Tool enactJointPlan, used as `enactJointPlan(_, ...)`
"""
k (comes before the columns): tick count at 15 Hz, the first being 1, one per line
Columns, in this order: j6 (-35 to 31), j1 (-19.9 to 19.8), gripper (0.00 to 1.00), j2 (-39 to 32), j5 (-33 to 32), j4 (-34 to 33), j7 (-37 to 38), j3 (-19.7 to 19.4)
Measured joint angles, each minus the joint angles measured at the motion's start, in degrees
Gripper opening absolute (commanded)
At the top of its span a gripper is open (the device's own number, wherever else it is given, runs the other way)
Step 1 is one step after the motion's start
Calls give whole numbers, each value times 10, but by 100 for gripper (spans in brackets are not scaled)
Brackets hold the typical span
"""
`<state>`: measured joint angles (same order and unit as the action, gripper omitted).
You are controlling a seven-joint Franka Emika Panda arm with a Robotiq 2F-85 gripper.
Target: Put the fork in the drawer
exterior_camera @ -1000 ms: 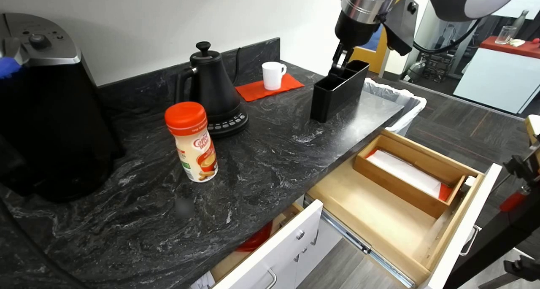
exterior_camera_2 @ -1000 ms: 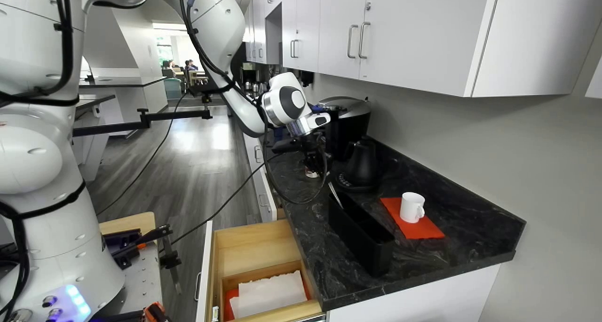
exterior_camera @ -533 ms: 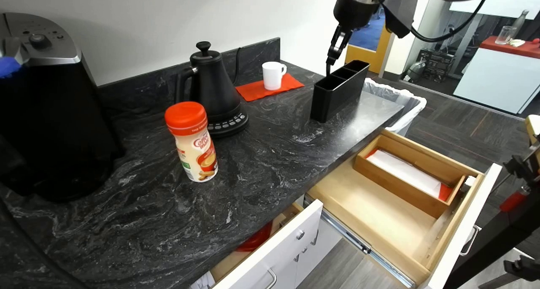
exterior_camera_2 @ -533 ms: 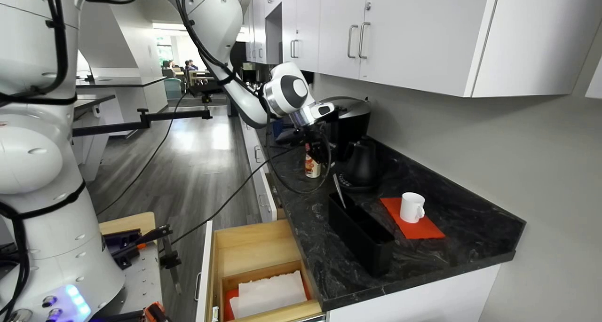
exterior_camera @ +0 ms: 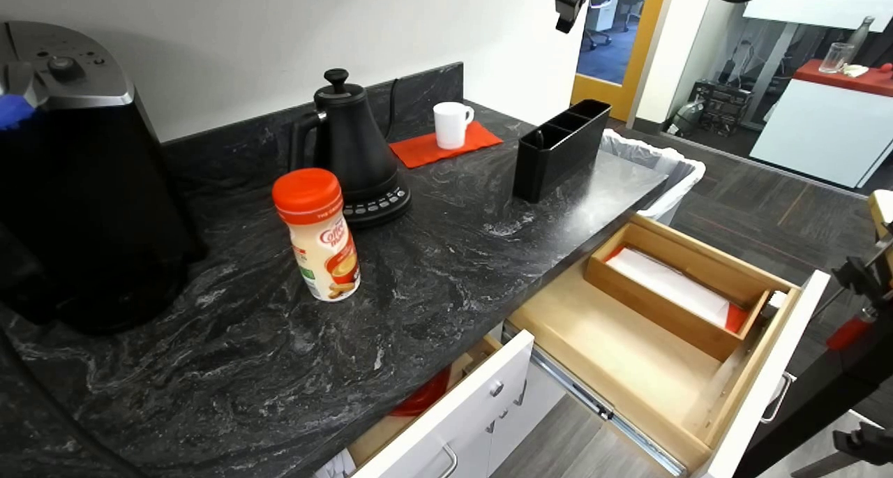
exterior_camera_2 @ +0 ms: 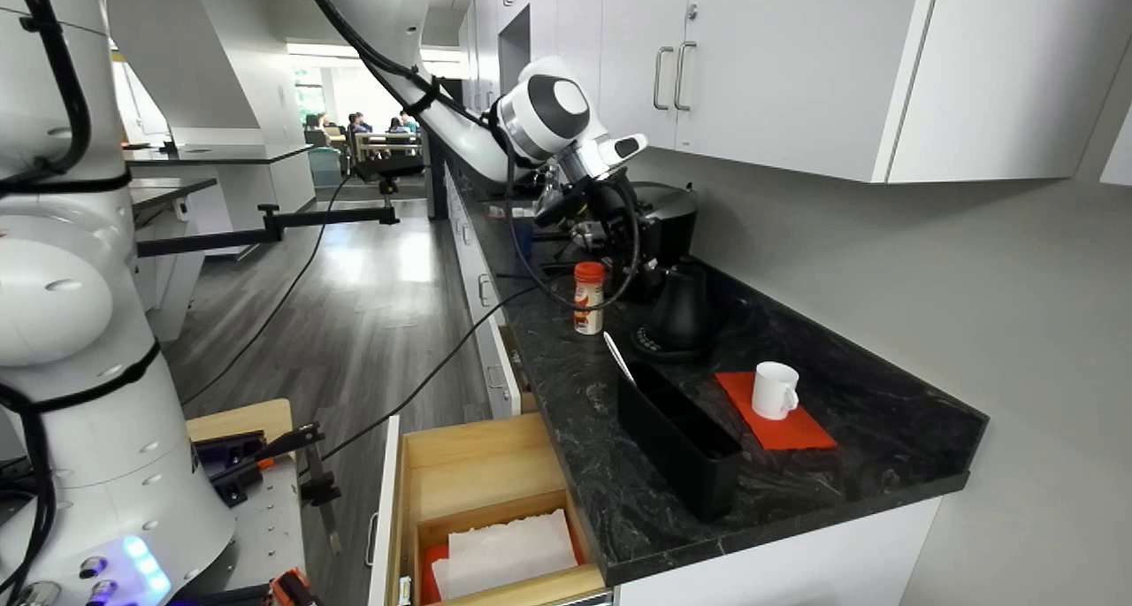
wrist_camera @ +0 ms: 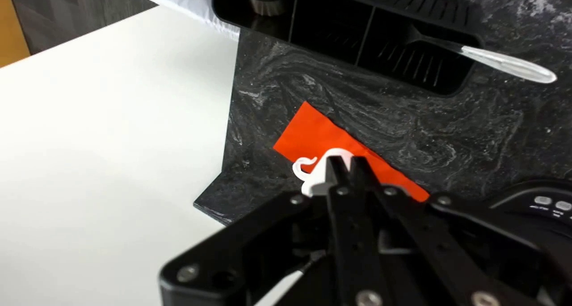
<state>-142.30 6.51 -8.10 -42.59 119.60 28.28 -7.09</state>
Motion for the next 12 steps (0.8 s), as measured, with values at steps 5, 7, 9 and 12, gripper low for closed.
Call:
enactJointPlan(5, 29, -7, 40, 7, 27, 2, 1, 10)
enactJointPlan(7, 31, -7, 51, 3, 60, 9, 2, 20)
enactJointPlan(9, 31, -7, 64, -5, 88, 17, 13, 32)
enactJointPlan(12, 28, -6, 84, -24, 118, 22, 28, 42)
